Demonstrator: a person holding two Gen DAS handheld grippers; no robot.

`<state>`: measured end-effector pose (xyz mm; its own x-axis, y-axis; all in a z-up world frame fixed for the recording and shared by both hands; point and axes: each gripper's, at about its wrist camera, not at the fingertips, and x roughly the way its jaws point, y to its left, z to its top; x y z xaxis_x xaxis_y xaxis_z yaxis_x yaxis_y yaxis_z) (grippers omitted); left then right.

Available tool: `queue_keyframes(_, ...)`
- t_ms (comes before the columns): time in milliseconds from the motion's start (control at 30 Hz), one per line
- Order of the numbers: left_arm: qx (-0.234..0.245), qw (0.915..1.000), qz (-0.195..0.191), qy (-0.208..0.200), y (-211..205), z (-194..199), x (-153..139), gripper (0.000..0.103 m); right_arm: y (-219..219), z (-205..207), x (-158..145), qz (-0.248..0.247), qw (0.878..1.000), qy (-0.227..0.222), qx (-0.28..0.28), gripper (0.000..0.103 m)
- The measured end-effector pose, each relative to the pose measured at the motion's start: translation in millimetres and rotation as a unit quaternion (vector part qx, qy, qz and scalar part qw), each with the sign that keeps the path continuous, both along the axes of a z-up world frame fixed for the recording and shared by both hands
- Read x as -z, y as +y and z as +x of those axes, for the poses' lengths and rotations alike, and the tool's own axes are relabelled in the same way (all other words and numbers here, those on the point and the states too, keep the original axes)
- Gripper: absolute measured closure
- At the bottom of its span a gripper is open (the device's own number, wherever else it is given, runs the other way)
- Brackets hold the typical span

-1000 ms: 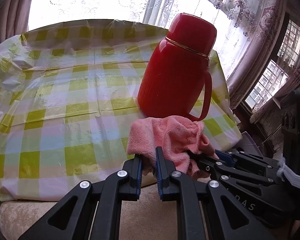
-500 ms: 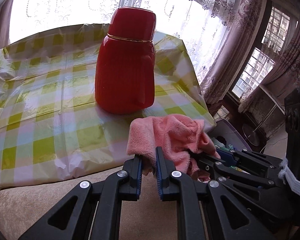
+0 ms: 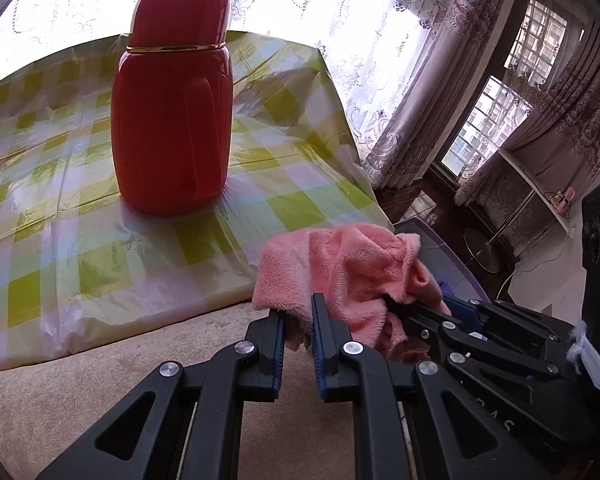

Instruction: Organize soft objects

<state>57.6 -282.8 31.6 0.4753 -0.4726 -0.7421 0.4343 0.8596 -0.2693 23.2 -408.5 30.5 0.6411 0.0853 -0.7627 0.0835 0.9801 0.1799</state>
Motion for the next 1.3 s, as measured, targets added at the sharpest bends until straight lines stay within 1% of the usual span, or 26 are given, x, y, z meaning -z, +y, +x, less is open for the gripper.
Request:
queue_keyframes(233,0.029,0.9995,-0.001,0.01,-33,0,2,0.09,-28,-8,-7,-0.008,0.999,0.002,0.036,0.078)
queue_keyframes(300,0.038,0.9992,-0.004,0.014,-43,1,3,0.09,-37,-10,-7,-0.01,0.999,0.003,0.047,0.076)
queue_keyframes(433,0.052,0.9982,-0.008,0.027,-60,2,5,0.088,-55,-13,-6,-0.013,0.998,0.008,0.067,0.076)
queue_keyframes(467,0.054,0.998,-0.008,0.031,-64,3,6,0.087,-58,-14,-6,-0.016,0.997,0.008,0.072,0.076)
queue_keyframes(500,0.055,0.9979,-0.006,0.034,-68,4,7,0.079,-61,-15,-6,-0.021,0.997,0.008,0.077,0.076)
queue_keyframes(533,0.053,0.9979,-0.005,0.038,-71,5,9,0.074,-64,-16,-6,-0.027,0.996,0.01,0.083,0.073)
queue_keyframes(600,0.049,0.9977,-0.002,0.047,-73,7,13,0.07,-71,-16,-4,-0.038,0.994,0.017,0.097,0.063)
queue_keyframes(667,0.042,0.9973,-0.001,0.06,-70,9,17,0.064,-78,-18,-3,-0.046,0.992,0.02,0.113,0.041)
queue_keyframes(733,0.036,0.9963,-0.009,0.078,-63,10,21,0.054,-83,-21,-3,-0.052,0.991,0.019,0.124,0.029)
queue_keyframes(833,0.031,0.9949,-0.017,0.095,-49,1,23,0.04,-83,-24,-3,-0.068,0.989,0.024,0.127,0.027)
queue_keyframes(867,0.029,0.9948,-0.017,0.096,-44,-4,23,0.038,-83,-25,-2,-0.074,0.989,0.027,0.128,0.026)
queue_keyframes(967,0.018,0.9956,-0.018,0.09,-27,-21,24,0.028,-79,-29,1,-0.085,0.988,0.03,0.129,0.025)
queue_keyframes(1100,0.017,0.9962,-0.027,0.081,-13,-32,25,0.027,-78,-32,4,-0.093,0.985,0.034,0.141,0.025)
queue_keyframes(1133,0.019,0.9962,-0.024,0.082,-13,-33,25,0.027,-78,-31,4,-0.094,0.984,0.034,0.145,0.025)
queue_keyframes(1267,0.03,0.9962,0.007,0.082,-21,-33,26,0.025,-79,-29,6,-0.1,0.983,0.038,0.149,0.025)
queue_keyframes(1300,0.033,0.996,0.009,0.083,-23,-32,27,0.021,-79,-29,7,-0.102,0.983,0.039,0.149,0.025)
